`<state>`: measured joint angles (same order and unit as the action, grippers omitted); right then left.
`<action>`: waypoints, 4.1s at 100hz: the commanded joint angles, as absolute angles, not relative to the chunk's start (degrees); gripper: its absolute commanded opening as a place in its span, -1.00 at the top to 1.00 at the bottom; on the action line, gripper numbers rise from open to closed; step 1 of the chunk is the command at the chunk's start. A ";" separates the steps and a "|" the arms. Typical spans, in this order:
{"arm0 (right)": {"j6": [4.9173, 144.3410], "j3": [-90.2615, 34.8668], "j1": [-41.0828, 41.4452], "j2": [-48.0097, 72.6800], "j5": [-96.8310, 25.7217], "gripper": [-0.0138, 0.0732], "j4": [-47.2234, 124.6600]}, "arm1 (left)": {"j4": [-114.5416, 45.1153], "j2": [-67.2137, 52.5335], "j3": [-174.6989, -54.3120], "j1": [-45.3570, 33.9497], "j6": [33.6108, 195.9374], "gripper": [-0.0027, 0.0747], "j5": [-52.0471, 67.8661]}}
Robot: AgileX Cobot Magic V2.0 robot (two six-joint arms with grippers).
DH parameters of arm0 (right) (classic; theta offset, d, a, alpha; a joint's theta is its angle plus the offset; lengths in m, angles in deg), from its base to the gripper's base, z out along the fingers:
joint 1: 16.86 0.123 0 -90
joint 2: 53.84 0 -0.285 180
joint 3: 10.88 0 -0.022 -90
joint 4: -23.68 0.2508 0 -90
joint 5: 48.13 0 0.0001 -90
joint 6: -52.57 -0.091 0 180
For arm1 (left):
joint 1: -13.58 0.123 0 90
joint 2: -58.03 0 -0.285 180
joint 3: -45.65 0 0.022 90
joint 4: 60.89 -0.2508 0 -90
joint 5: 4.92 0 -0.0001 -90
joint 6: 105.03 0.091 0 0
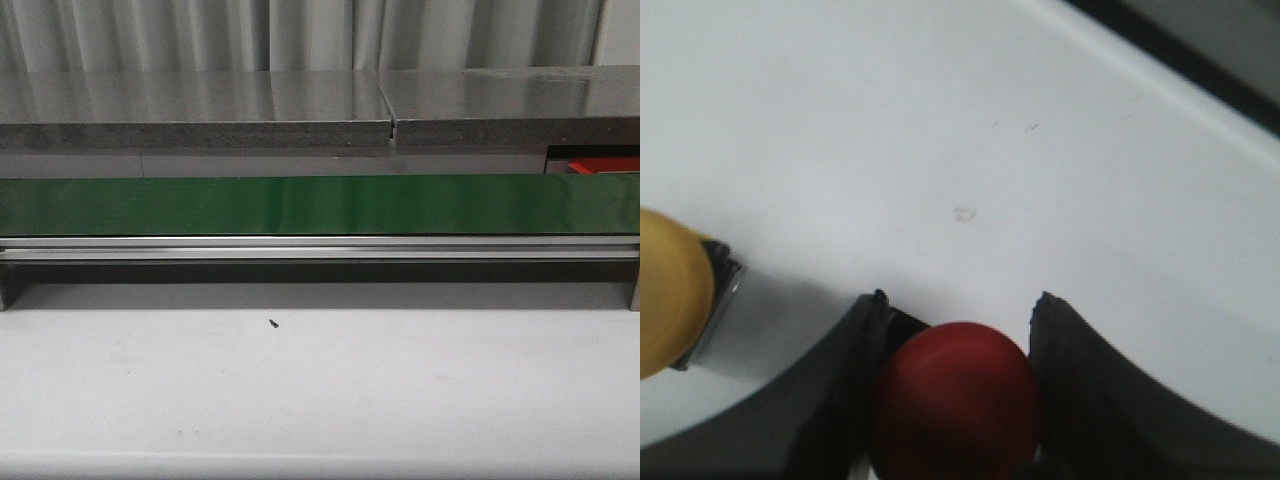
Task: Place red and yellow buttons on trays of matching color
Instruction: 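Grasp the red button with the left gripper and set it on the belt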
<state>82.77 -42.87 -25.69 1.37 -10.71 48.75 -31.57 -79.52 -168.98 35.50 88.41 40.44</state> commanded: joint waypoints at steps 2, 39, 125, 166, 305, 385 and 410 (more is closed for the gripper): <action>83.20 -41.27 -25.69 0.70 -13.81 0.84 49.50 | -26.51 -70.62 -170.99 35.34 90.09 0.98 39.08; 83.20 -41.27 -25.69 0.70 -13.81 0.84 49.50 | -25.17 -59.16 -168.58 35.34 90.09 0.98 45.97; 83.20 -41.27 -25.69 0.70 -13.81 0.84 49.50 | -16.82 -53.28 -143.21 27.33 99.33 0.98 36.97; 83.20 -41.27 -25.69 0.70 -13.81 0.84 49.50 | -20.22 -53.69 -140.92 27.33 99.33 0.98 37.98; 83.20 -41.27 -25.69 0.70 -13.86 0.84 49.50 | -36.02 -53.18 -144.08 37.03 95.83 -0.76 25.69; 83.20 -41.27 -25.69 0.70 -13.86 0.84 49.50 | -35.11 -73.83 -160.87 41.16 94.76 -0.75 23.30; 83.20 -41.27 -25.69 0.70 -13.86 0.84 49.50 | -32.85 -78.50 -166.14 41.16 94.76 -0.75 25.33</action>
<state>82.77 -42.87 -25.69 1.37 -10.71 48.73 -34.99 -80.83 -163.01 41.20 95.31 26.37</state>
